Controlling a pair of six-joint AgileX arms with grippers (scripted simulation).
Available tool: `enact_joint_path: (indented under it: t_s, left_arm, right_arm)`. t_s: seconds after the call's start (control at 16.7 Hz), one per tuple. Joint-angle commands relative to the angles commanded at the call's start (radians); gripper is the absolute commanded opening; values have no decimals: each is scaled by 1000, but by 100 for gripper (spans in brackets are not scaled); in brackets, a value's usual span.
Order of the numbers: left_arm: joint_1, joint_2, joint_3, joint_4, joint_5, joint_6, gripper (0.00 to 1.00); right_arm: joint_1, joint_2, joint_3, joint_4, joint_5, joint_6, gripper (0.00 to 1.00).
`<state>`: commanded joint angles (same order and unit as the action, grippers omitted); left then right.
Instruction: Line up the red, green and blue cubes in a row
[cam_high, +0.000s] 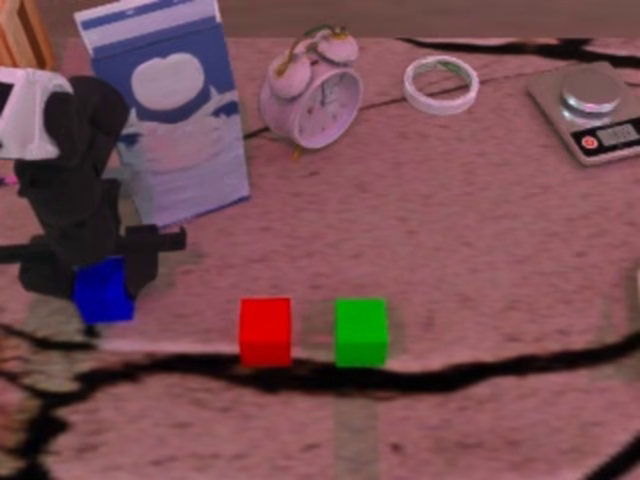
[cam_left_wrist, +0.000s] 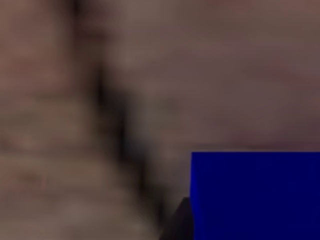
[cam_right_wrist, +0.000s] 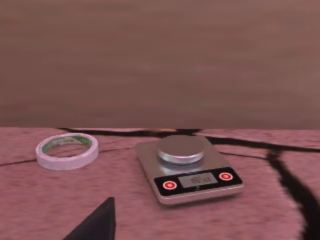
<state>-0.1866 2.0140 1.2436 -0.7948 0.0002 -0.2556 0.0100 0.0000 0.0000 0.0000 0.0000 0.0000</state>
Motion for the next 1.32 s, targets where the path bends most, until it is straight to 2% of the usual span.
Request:
enact_joint_path:
  t_s: [0.18,0.54,0.9,1.08,1.32]
  left_arm:
    - [2,-14,28,-42,0,0,0]
    - [17,-96,144,-244,-1,-3,0]
    - [11,-99,152,-255,-1,-3,0]
    - [-42,-49,219,-291,-1,-46,0]
    - [-196,98,452,-399,0,-183,0]
  right_arm:
    - [0,0,0,0,0,0,100]
    - [0,0,0,0,0,0,100]
    - [0,0,0,0,0,0,100]
    - [0,0,0,0,0,0,100]
    - [0,0,0,0,0,0,100]
